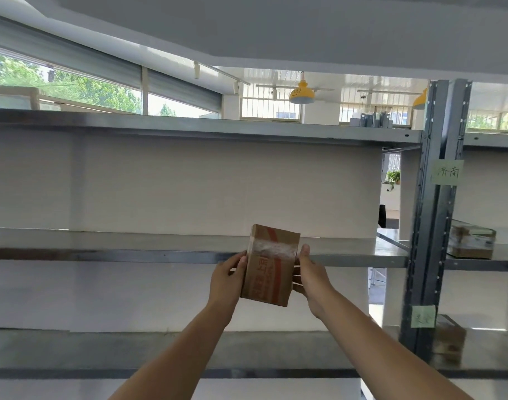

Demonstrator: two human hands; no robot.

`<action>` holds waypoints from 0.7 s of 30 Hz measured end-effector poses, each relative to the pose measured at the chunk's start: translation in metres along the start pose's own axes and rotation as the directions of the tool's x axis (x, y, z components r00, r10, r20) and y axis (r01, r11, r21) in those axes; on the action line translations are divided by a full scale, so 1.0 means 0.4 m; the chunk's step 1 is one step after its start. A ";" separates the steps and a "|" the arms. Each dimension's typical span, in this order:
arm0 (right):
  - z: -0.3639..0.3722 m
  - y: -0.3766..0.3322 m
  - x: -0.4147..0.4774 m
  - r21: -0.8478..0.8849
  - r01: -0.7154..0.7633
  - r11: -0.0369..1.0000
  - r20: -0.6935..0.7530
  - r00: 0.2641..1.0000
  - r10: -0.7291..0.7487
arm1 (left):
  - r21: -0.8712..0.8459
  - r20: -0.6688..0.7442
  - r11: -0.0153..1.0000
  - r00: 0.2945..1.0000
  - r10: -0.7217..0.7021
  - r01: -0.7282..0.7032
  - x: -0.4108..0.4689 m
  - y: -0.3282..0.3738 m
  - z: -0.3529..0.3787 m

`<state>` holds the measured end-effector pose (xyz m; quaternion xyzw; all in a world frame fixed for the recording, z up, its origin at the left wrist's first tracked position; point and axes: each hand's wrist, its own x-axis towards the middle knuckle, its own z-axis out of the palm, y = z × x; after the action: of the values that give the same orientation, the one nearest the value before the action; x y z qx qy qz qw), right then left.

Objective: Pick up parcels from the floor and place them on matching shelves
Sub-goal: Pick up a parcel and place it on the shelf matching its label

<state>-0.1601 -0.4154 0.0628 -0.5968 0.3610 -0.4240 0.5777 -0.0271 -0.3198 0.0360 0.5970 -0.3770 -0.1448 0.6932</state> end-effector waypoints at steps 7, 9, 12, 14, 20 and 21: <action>-0.010 -0.004 0.003 -0.020 0.017 1.000 0.060 0.998 -0.016 | -0.073 0.018 0.993 0.995 -0.094 0.095 0.002 -0.003 -0.004; -0.014 -0.003 0.004 -0.028 0.008 1.000 0.086 0.996 -0.005 | -0.089 0.030 0.989 0.993 -0.112 0.115 -0.001 -0.002 0.001; -0.028 0.007 0.007 -0.020 0.004 1.000 0.113 0.994 -0.002 | -0.159 0.058 0.974 0.987 -0.151 0.158 -0.009 0.001 0.010; -0.037 0.019 0.009 -0.035 -0.008 0.999 0.139 0.990 0.013 | -0.202 0.063 0.963 0.984 -0.169 0.178 -0.014 0.001 0.016; -0.028 0.032 0.015 -0.022 -0.015 1.000 0.119 0.993 0.017 | -0.242 0.039 0.956 0.986 -0.160 0.165 -0.014 -0.006 0.029; -0.024 0.034 0.015 -0.030 -0.007 1.000 0.111 0.994 0.011 | -0.241 0.037 0.957 0.987 -0.159 0.163 -0.012 -0.004 0.031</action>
<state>-0.1658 -0.4257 0.0496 -0.6264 0.3373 -0.3821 0.5899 -0.0387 -0.3258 0.0330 0.5349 -0.3125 -0.2509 0.7438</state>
